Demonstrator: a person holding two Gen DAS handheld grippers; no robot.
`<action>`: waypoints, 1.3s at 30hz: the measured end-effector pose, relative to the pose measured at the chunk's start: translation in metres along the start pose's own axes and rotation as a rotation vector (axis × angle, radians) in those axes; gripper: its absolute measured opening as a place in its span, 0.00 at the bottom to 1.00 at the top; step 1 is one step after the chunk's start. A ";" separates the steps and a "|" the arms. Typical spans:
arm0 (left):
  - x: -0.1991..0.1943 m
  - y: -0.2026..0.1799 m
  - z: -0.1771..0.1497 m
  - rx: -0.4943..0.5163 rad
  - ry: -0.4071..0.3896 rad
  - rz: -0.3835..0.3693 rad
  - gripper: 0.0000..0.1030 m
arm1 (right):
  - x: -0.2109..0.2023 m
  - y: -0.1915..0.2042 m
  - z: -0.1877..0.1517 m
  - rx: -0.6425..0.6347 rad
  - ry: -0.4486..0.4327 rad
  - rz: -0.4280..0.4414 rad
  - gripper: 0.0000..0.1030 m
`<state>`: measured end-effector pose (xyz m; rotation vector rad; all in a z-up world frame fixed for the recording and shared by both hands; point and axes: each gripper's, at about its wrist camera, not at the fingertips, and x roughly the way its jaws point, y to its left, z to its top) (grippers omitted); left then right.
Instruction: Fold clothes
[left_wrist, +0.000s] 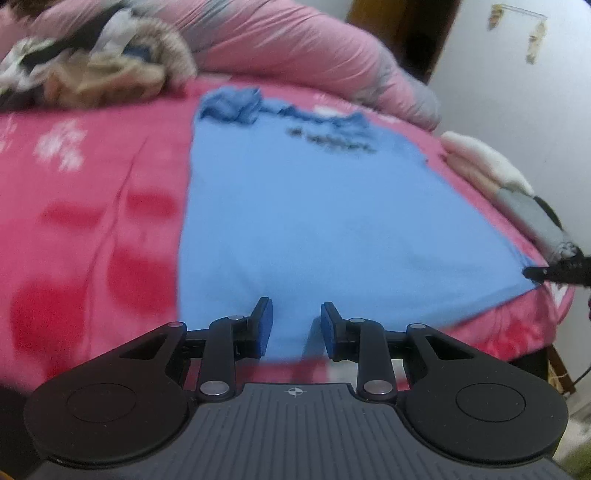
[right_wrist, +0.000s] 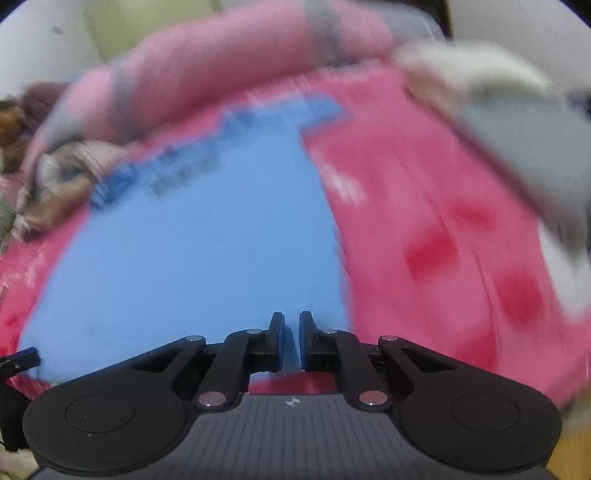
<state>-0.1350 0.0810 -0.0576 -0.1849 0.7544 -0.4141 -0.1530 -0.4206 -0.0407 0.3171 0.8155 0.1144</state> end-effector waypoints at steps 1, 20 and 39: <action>-0.005 0.003 -0.002 -0.017 0.004 -0.002 0.27 | -0.003 0.001 -0.003 0.008 0.006 0.009 0.07; -0.025 0.006 0.152 0.218 -0.325 0.155 0.42 | 0.008 0.167 0.162 -0.141 -0.131 0.470 0.24; 0.186 0.035 0.214 0.333 -0.250 0.172 0.48 | 0.324 0.304 0.223 -0.167 0.196 0.399 0.27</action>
